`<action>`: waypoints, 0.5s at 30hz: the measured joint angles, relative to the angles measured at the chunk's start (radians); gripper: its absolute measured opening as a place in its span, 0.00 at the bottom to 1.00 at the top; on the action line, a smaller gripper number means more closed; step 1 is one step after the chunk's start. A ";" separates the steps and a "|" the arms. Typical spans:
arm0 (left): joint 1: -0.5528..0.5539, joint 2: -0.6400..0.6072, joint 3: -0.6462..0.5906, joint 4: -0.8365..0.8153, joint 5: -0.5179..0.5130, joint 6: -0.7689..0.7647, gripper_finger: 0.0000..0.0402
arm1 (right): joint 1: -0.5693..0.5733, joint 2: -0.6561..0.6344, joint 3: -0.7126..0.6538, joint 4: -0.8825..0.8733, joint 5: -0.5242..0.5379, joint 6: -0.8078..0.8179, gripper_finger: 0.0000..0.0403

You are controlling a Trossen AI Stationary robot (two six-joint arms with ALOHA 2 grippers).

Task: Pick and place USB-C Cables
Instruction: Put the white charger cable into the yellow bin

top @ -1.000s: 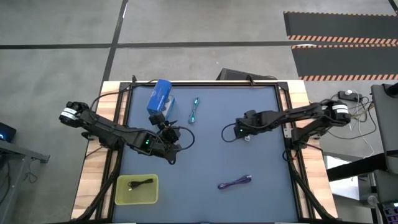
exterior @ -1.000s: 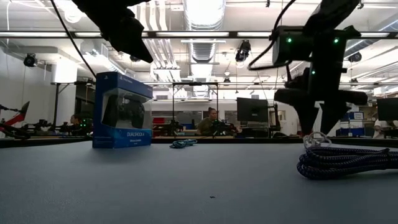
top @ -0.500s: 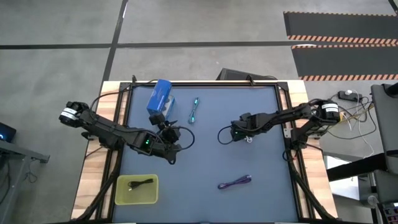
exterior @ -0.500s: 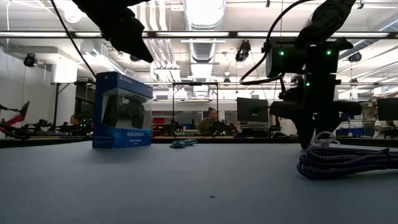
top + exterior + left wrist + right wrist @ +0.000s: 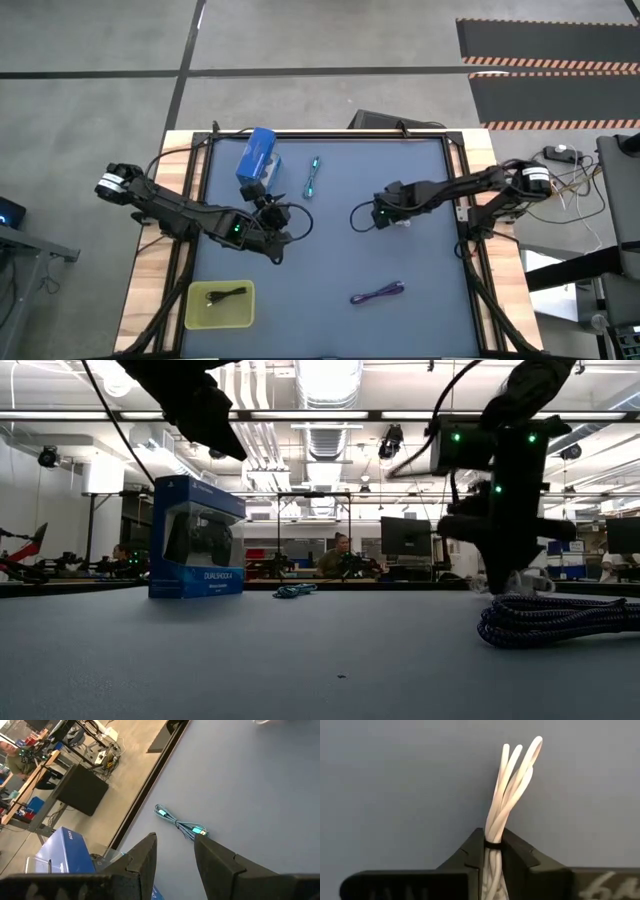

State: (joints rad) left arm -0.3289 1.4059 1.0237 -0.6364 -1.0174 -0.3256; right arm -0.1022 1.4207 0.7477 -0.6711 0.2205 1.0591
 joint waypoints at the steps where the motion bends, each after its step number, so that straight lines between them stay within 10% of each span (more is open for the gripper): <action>1: -0.002 0.000 0.002 0.000 0.008 0.000 0.29 | 0.003 -0.011 0.001 0.006 0.002 -0.011 0.09; 15: -0.008 0.000 -0.008 0.278 0.217 0.182 0.29 | 0.160 -0.211 -0.085 0.445 0.112 -0.345 0.07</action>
State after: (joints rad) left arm -0.3367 1.4059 1.0153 -0.3586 -0.8005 -0.1441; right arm 0.0574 1.2099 0.6625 -0.2264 0.3324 0.7144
